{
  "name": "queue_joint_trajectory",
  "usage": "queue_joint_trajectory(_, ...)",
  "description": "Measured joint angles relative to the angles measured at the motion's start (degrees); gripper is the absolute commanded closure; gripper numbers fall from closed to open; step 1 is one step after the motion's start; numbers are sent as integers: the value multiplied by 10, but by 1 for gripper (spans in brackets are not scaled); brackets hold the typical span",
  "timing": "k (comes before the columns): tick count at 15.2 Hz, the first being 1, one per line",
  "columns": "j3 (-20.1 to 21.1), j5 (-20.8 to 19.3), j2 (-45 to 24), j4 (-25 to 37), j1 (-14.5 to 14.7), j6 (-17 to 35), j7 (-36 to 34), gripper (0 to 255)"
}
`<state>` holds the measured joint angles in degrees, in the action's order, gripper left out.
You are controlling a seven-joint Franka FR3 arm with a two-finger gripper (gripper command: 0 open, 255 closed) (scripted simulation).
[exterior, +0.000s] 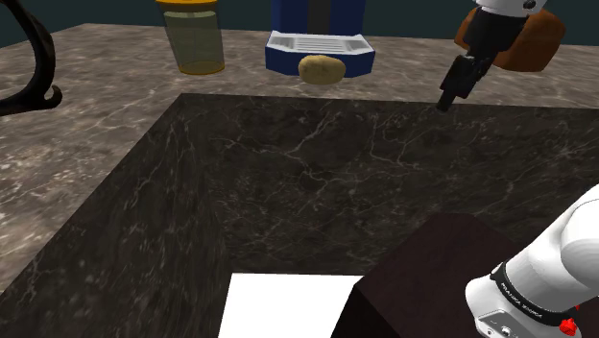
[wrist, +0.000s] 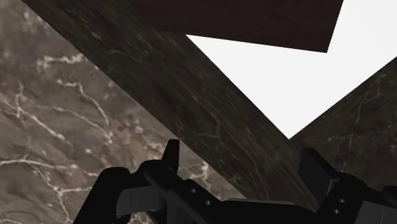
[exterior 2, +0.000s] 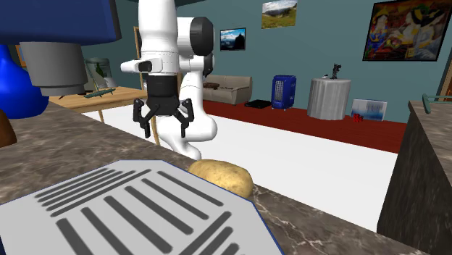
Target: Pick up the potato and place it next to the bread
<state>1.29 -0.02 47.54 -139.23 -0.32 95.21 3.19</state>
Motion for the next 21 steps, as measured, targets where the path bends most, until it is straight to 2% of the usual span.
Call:
queue_joint_trajectory(4, 22, -18, -32, 20, 9, 33, 9, 0)
queue_joint_trajectory(11, 92, -96, -130, 88, 26, 128, 32, 0)
queue_joint_trajectory(16, 149, -169, -190, 130, 29, 186, 35, 0)
queue_joint_trajectory(21, 207, -259, -245, 167, 26, 237, 27, 0)
